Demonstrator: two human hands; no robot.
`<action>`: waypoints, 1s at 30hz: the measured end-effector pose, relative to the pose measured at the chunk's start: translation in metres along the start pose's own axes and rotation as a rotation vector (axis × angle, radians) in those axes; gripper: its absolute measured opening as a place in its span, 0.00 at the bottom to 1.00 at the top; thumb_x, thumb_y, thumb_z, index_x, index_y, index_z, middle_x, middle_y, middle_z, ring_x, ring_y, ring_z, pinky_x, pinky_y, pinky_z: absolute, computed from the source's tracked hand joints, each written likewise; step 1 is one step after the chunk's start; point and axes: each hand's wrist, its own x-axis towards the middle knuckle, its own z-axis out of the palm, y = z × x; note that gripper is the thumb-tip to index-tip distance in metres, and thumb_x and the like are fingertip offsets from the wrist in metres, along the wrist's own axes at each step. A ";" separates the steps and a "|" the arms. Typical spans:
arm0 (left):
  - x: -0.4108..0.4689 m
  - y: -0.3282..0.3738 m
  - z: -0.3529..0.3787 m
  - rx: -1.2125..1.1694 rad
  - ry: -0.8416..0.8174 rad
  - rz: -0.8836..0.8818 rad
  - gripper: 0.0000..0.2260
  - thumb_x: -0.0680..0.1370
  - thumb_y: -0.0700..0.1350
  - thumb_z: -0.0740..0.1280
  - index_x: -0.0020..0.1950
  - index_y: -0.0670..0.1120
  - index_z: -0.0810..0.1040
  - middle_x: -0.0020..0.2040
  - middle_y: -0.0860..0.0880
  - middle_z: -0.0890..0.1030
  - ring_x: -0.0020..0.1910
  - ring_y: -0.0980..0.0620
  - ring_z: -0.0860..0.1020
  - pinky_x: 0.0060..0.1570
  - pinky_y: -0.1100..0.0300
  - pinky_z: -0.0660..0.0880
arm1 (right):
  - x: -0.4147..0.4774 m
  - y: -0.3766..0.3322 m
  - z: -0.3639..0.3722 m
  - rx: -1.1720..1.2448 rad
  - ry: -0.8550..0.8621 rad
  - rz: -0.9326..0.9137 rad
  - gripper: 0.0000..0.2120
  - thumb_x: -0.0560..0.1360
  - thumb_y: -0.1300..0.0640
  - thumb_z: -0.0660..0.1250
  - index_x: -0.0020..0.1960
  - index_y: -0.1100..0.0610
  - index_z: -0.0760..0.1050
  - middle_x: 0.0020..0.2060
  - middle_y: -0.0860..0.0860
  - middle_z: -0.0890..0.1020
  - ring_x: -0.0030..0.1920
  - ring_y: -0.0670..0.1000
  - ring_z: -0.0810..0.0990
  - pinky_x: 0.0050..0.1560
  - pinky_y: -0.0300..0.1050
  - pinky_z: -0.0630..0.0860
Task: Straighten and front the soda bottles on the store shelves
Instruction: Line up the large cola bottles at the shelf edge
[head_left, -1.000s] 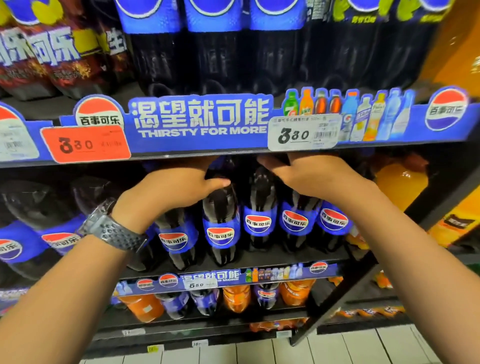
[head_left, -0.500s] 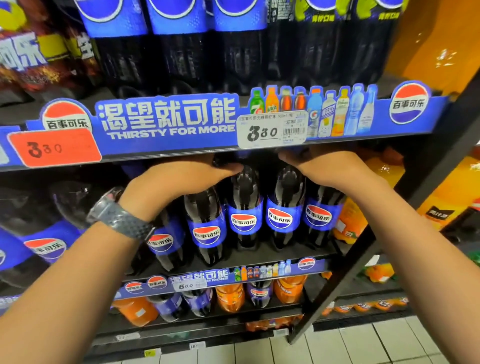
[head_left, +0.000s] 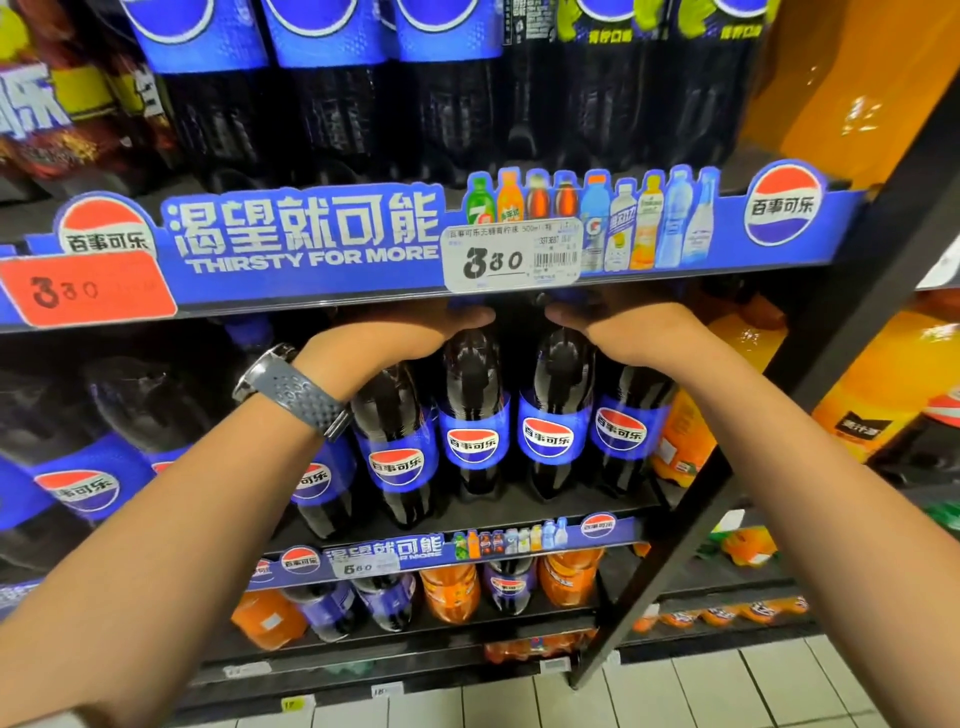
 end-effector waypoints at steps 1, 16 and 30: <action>0.000 0.000 0.001 0.007 0.001 0.002 0.19 0.77 0.55 0.66 0.66 0.52 0.72 0.64 0.50 0.75 0.61 0.48 0.73 0.58 0.58 0.69 | -0.001 0.001 -0.001 -0.001 0.008 -0.015 0.32 0.75 0.37 0.61 0.74 0.48 0.59 0.71 0.50 0.67 0.69 0.56 0.67 0.66 0.52 0.69; -0.010 0.000 0.004 -0.006 0.039 0.064 0.11 0.78 0.54 0.65 0.58 0.52 0.74 0.45 0.60 0.73 0.41 0.62 0.70 0.48 0.65 0.63 | -0.004 0.012 -0.003 -0.016 0.000 -0.120 0.23 0.77 0.42 0.62 0.70 0.47 0.65 0.67 0.49 0.71 0.66 0.53 0.70 0.61 0.48 0.73; -0.017 0.009 -0.006 0.171 -0.013 0.079 0.13 0.79 0.54 0.64 0.60 0.49 0.73 0.53 0.53 0.75 0.53 0.50 0.75 0.51 0.60 0.68 | -0.011 0.007 -0.016 0.050 -0.062 -0.028 0.30 0.75 0.35 0.58 0.73 0.44 0.58 0.72 0.44 0.66 0.70 0.51 0.65 0.67 0.52 0.69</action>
